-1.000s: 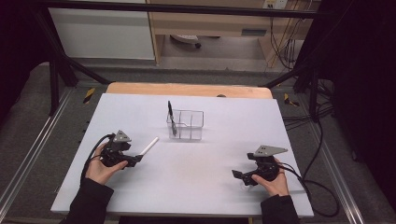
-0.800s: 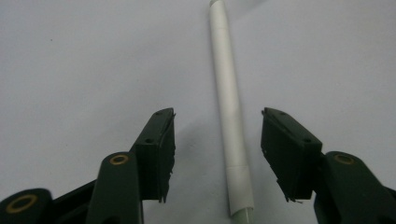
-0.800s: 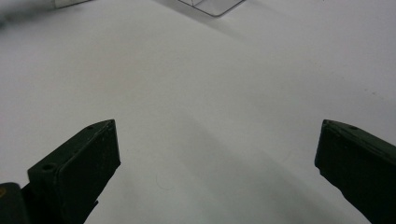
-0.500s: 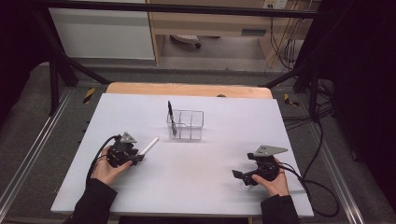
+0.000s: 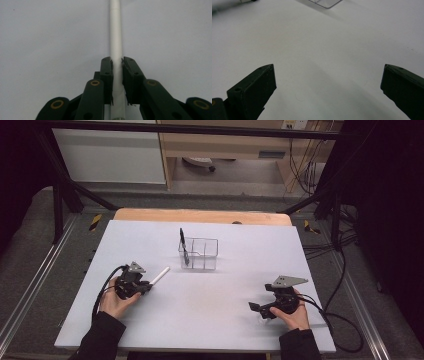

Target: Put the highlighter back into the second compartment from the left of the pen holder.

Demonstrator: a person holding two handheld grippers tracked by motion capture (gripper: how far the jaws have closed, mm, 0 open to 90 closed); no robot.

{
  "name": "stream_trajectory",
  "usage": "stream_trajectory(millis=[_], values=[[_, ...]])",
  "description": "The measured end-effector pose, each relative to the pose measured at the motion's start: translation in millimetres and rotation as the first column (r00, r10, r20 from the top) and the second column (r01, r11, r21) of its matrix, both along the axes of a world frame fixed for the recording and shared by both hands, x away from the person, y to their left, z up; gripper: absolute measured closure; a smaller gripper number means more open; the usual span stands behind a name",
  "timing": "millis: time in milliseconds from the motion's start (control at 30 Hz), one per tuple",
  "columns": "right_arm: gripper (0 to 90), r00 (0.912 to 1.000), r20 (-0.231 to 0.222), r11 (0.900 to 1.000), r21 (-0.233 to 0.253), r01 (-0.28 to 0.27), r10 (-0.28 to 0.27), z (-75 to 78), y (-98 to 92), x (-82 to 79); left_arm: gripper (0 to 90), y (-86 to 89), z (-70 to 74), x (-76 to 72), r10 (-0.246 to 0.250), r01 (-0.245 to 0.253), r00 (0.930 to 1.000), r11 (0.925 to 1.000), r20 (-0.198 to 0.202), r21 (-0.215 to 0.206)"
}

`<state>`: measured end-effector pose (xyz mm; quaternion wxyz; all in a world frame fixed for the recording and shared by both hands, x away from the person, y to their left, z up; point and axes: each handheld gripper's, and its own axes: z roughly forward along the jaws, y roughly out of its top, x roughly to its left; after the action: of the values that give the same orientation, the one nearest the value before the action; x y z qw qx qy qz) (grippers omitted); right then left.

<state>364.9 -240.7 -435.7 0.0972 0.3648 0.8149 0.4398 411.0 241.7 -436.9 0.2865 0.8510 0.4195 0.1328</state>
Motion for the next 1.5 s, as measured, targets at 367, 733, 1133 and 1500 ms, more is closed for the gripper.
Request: stream_trajectory(millis=[367, 733, 1133, 1500], values=[[0.5, 1.0000, 0.004, 1.000, -0.002, -0.003, 0.003, 0.4, -0.6, 0.0, 77.8, 1.0, -1.5, -2.2, 0.000, 0.000, 0.9998, 1.0000, 0.018, -0.002], [0.5, 1.0000, 0.006, 1.000, -0.001, -0.004, 0.004, 0.7, -0.7, -0.1, 77.9, 5.2, -0.5, -1.6, -0.017, 0.017, 0.9996, 0.9996, 0.023, -0.024], [0.5, 1.0000, 0.003, 1.000, -0.001, -0.005, 0.005, 0.2, 0.2, -0.5, 78.0, 3.0, 8.0, -7.6, -0.046, 0.048, 0.9982, 0.9975, 0.037, -0.053], [0.5, 0.9999, 0.009, 1.000, 0.005, -0.008, 0.008, -0.7, 2.8, -0.9, 78.0, -19.6, 16.4, -19.2, -0.134, 0.136, 0.9902, 0.9894, 0.040, -0.052]])
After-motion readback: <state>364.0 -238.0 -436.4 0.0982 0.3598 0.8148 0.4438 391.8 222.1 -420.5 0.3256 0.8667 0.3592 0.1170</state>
